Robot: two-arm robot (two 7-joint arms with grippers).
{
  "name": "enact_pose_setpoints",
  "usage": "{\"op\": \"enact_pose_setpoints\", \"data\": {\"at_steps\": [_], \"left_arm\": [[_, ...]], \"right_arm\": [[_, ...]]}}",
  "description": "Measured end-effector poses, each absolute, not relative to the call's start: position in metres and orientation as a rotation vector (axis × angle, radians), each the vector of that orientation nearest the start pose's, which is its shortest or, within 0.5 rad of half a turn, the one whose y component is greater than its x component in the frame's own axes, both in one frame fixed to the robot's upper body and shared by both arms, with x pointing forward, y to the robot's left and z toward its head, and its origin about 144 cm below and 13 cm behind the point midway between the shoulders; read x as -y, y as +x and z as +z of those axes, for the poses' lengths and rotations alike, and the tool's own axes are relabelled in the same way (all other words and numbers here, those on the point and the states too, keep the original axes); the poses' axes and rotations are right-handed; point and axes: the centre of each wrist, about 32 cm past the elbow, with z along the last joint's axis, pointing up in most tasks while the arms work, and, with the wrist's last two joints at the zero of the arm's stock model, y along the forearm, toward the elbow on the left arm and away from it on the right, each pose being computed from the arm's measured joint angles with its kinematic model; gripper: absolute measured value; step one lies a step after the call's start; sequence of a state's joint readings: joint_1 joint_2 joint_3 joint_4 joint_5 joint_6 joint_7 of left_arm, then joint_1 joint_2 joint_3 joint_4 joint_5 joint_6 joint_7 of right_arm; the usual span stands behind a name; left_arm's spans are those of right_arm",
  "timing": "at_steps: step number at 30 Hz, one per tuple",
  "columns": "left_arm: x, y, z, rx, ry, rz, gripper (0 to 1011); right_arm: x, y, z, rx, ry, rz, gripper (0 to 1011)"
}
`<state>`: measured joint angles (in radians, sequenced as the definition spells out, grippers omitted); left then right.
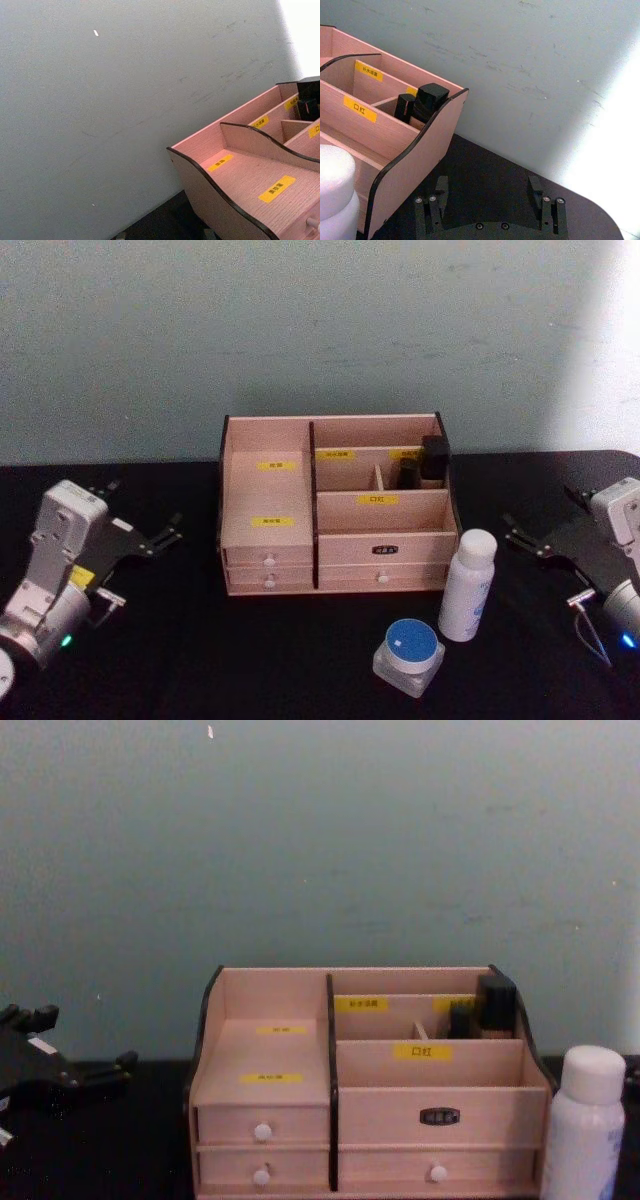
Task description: Pick up the facial cleanser and watermelon frost from the table and place them into the tiered storage box.
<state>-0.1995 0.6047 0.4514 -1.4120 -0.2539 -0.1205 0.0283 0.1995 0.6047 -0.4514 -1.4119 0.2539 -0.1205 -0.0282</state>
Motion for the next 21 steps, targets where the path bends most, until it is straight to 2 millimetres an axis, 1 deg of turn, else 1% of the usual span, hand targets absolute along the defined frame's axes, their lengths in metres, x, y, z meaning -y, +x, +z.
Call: {"op": "enact_pose_setpoints", "data": {"at_steps": [21], "left_arm": [[-0.3097,0.4886,1.1398,0.285,0.304,1.248,1001]], "right_arm": [[0.3097,0.4886,1.1398,0.285,-0.305,-1.248,1003]]}}
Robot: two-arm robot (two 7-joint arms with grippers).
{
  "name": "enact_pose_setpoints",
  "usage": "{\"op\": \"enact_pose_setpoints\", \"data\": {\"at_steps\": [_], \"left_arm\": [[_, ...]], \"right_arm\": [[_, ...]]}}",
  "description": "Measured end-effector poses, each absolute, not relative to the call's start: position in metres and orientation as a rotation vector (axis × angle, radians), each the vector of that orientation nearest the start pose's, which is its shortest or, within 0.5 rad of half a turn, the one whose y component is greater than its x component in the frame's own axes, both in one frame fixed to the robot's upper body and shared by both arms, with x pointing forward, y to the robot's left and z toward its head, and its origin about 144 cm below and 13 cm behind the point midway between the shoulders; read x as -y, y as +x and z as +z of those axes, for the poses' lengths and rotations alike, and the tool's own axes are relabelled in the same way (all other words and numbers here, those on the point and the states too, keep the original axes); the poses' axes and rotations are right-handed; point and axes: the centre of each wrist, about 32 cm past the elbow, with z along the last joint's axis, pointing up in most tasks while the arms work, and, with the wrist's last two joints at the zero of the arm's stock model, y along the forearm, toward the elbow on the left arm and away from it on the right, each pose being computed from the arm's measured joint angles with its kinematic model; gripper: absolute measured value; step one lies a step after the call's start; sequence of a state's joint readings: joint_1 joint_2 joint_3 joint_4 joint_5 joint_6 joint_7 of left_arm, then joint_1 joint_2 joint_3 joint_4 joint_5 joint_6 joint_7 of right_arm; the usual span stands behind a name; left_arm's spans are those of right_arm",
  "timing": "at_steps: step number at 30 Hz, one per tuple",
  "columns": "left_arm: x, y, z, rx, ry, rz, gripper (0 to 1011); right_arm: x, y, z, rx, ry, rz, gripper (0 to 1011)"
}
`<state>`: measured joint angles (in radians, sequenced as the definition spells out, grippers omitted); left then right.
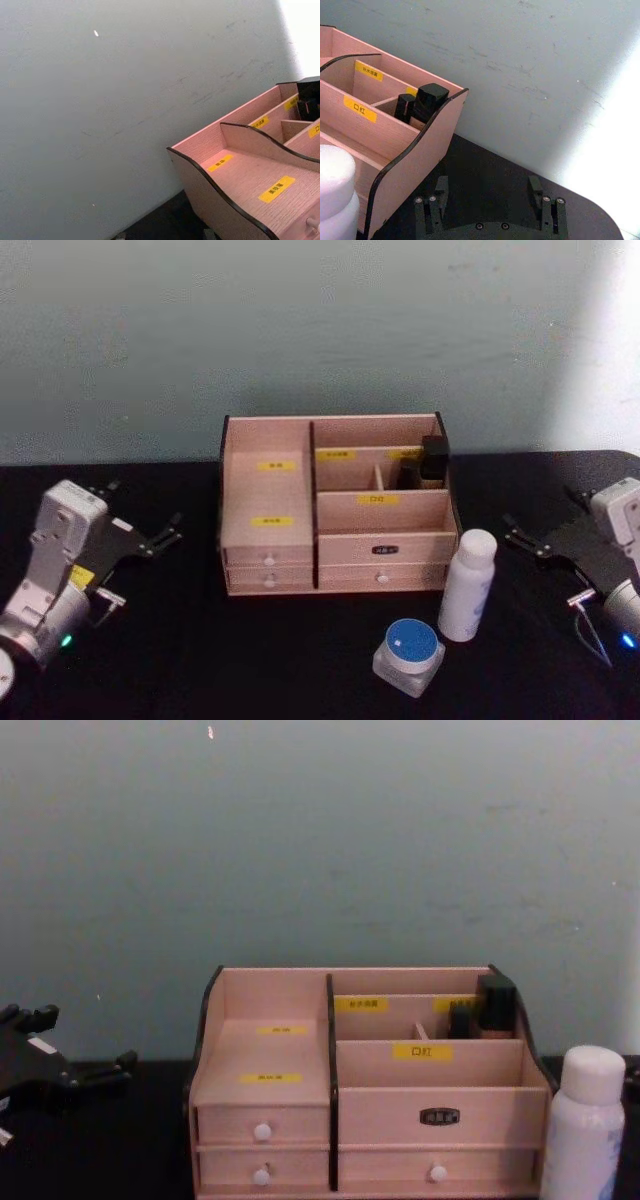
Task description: Pick up the facial cleanser and watermelon frost from the table and place them into the tiered storage box.
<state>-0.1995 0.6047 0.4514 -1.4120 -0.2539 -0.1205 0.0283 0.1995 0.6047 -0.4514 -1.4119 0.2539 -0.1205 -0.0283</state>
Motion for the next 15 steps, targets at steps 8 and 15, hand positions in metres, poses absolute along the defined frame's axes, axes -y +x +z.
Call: {"op": "enact_pose_setpoints", "data": {"at_steps": [8,15], "left_arm": [[-0.3097,0.4886,1.1398,0.285,0.304,1.248,1001],[-0.3097,0.4886,1.1398,0.285,0.304,1.248,1001]], "right_arm": [[0.3097,0.4886,1.1398,0.285,-0.305,-1.248,1003],[0.3096,0.4886,1.1398,0.285,-0.304,-1.248,1002]]}}
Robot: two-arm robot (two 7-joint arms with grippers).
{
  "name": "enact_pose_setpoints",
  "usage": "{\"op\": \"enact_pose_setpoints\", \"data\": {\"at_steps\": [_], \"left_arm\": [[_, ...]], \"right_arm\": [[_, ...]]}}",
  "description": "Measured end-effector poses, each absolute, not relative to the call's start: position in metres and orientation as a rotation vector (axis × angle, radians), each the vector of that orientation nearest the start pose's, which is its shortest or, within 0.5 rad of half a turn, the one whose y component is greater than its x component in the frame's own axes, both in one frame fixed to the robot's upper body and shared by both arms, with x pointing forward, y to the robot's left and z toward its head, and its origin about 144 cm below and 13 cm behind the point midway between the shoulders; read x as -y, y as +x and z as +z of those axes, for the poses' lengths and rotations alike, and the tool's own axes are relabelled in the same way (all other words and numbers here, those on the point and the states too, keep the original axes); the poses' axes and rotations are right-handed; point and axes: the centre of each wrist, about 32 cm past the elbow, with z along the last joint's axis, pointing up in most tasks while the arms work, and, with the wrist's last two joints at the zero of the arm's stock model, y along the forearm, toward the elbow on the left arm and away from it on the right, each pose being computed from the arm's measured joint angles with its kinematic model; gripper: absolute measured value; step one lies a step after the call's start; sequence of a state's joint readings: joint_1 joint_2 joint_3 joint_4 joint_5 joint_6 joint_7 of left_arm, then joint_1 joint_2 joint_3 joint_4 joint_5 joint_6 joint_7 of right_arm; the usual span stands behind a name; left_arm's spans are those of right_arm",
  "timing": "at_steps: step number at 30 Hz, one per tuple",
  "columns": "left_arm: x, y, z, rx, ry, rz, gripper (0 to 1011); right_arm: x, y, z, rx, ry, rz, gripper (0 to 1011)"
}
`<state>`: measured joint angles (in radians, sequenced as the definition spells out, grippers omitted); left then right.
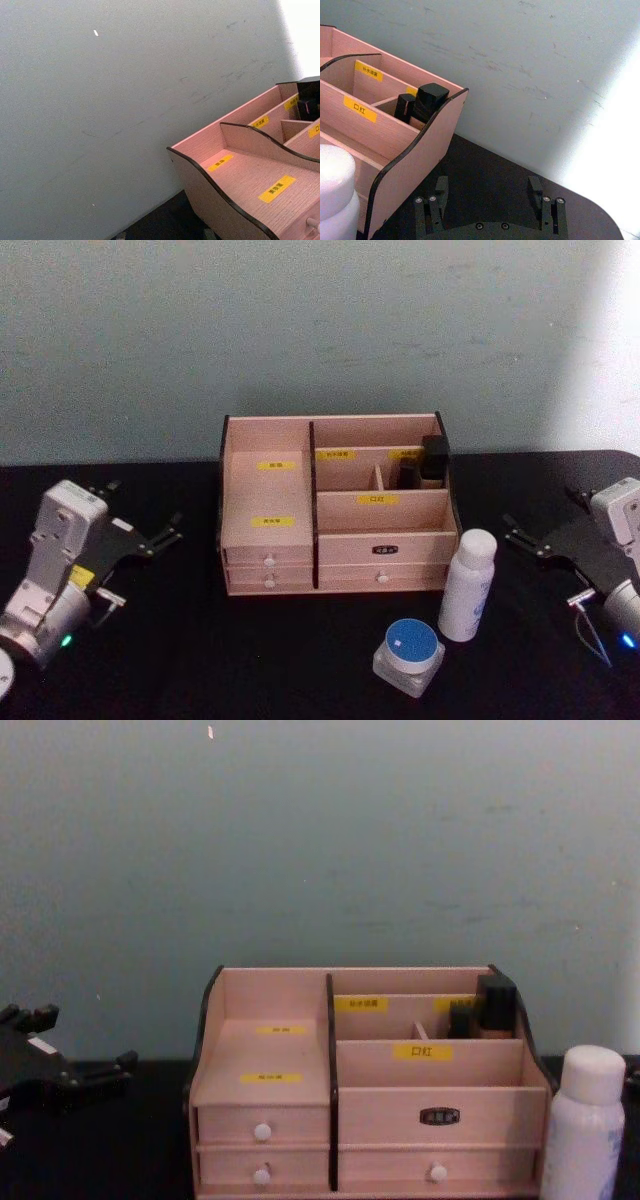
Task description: Pick up the facial cleanser and watermelon frost from the table and place them into the tiered storage box.
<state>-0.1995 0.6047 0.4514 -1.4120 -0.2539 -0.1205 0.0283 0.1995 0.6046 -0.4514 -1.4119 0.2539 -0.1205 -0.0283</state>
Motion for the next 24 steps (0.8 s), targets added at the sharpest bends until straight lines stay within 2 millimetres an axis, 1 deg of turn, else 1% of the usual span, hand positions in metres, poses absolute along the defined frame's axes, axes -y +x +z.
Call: {"op": "enact_pose_setpoints", "data": {"at_steps": [24], "left_arm": [[-0.3097,0.4886,1.1398,0.285,0.304,1.248,1001]], "right_arm": [[0.3097,0.4887,1.1399,0.285,-0.304,-1.247,1002]]}}
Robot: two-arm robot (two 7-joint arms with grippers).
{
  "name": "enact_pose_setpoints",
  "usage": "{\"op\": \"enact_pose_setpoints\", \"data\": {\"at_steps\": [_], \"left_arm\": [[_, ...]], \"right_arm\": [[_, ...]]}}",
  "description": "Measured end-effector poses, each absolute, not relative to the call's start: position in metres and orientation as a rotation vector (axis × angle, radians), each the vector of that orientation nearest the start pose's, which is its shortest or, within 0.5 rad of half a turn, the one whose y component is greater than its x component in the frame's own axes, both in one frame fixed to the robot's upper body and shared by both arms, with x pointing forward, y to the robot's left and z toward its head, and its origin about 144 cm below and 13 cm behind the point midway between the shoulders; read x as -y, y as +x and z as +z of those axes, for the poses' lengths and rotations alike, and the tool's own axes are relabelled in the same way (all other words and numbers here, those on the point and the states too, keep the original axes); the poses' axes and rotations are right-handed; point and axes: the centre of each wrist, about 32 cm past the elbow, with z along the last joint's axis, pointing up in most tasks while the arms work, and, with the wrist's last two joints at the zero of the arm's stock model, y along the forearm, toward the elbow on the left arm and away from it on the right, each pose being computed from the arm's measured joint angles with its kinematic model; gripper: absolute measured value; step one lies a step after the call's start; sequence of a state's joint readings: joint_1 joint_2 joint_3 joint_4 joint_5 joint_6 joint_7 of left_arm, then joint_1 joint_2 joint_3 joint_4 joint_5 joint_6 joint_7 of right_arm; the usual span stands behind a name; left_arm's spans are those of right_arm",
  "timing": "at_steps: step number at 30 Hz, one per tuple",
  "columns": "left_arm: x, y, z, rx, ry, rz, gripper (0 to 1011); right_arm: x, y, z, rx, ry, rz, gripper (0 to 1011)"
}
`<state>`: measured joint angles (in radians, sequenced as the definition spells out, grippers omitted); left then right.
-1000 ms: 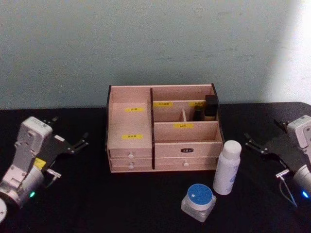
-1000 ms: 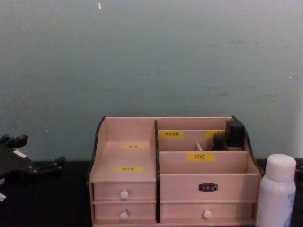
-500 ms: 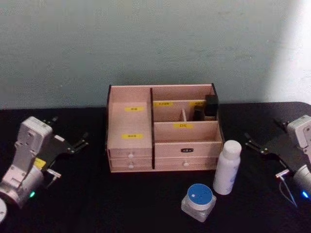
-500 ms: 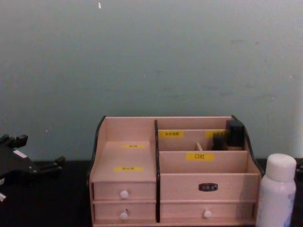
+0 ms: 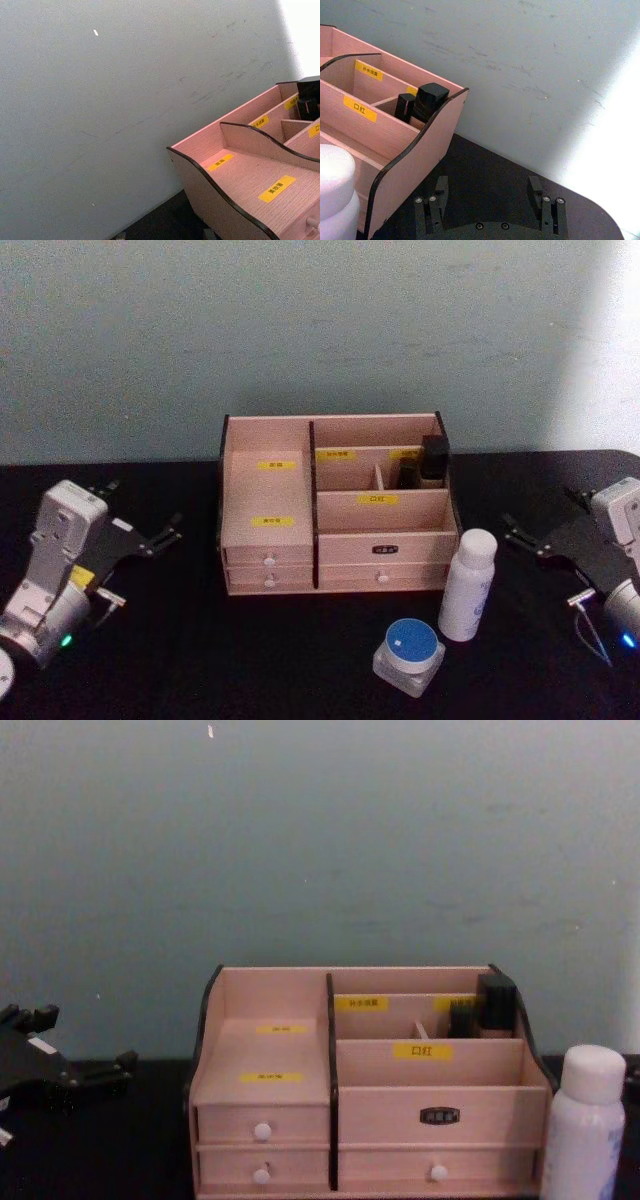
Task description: Pick up the facial cleanser and watermelon frost from the table and place them into the tiered storage box.
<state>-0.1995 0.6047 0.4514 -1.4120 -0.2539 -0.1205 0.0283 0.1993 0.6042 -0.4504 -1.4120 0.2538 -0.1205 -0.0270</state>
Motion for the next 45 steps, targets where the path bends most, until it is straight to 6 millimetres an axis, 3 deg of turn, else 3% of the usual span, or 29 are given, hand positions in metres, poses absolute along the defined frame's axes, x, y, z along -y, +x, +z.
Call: {"op": "enact_pose_setpoints", "data": {"at_steps": [12,36,45], "left_arm": [[-0.310,0.489,1.140,0.285,0.304,1.248,1001],[-0.310,0.489,1.140,0.285,0.305,1.248,1001],[-0.310,0.489,1.140,0.285,0.304,1.248,1001]], "right_arm": [[0.313,0.477,1.144,0.257,-0.283,-1.208,1003],[0.333,0.419,1.153,0.133,-0.254,-1.084,1002],[0.337,0.407,1.155,0.081,-0.223,-0.999,1003]]}}
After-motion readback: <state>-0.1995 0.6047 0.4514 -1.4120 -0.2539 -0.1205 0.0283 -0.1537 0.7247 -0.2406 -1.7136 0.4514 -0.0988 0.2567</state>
